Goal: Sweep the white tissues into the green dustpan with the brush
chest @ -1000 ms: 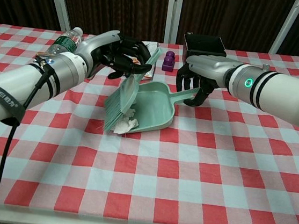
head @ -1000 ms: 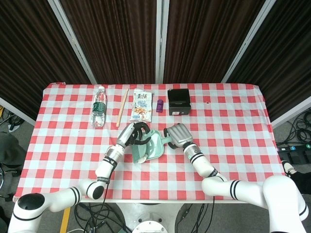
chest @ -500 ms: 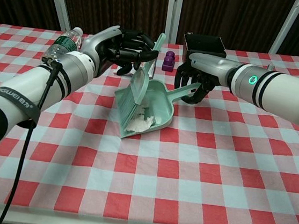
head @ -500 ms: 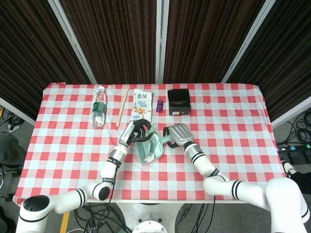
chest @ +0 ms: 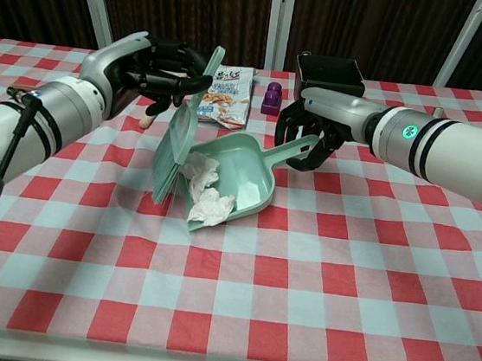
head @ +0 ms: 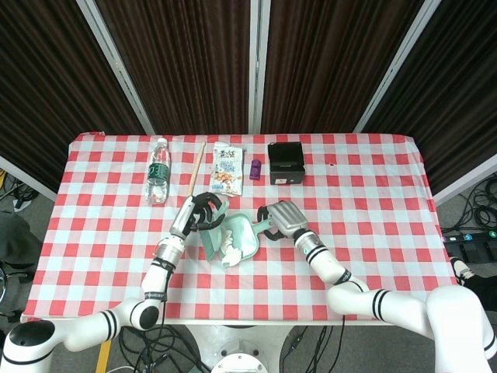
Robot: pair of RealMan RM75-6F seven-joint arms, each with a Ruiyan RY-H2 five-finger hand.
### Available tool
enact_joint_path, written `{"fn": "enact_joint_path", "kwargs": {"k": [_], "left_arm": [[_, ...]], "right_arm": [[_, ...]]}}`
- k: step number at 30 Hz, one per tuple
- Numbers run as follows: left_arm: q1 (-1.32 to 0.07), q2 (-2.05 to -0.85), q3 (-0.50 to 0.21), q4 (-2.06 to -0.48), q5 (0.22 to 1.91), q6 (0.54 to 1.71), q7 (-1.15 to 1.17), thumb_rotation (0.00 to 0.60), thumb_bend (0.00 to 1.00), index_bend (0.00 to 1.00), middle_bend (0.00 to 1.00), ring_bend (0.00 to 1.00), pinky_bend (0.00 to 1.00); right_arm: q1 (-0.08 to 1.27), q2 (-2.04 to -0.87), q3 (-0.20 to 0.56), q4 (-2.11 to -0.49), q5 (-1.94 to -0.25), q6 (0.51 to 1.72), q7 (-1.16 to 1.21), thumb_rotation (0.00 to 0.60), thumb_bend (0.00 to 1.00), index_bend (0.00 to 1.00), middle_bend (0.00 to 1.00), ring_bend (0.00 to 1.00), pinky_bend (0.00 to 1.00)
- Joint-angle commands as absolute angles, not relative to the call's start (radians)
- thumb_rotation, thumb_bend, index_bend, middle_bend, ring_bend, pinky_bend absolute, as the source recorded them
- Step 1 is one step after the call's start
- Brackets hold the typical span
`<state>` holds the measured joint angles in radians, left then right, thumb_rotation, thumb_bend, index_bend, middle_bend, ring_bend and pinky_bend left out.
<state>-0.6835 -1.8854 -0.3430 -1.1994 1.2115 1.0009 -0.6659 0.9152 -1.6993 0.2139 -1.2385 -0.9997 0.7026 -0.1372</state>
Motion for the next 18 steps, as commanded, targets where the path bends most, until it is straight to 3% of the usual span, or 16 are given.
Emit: {"fn": "enact_joint_path", "kwargs": {"k": [1, 18], "left_arm": [[-0.655, -1.891, -0.318, -1.206, 1.207, 1.036, -0.621, 0.6, 0.57, 0.58, 0.58, 0.67, 0.85], [-0.729, -2.111, -0.354, -0.985, 1.245, 1.09, -0.569, 0.6, 0.57, 0.57, 0.58, 0.64, 0.85]], "right_arm": [[0.916, -1.706, 0.211, -1.231, -0.996, 0.698, -0.138, 0.6, 0.55, 0.71, 0.46, 0.41, 0.3], [0.907, -1.697, 0.219, -1.264, -0.934, 0.682, -0.128, 0.6, 0.55, 0.7, 0.46, 0.41, 0.29]]}}
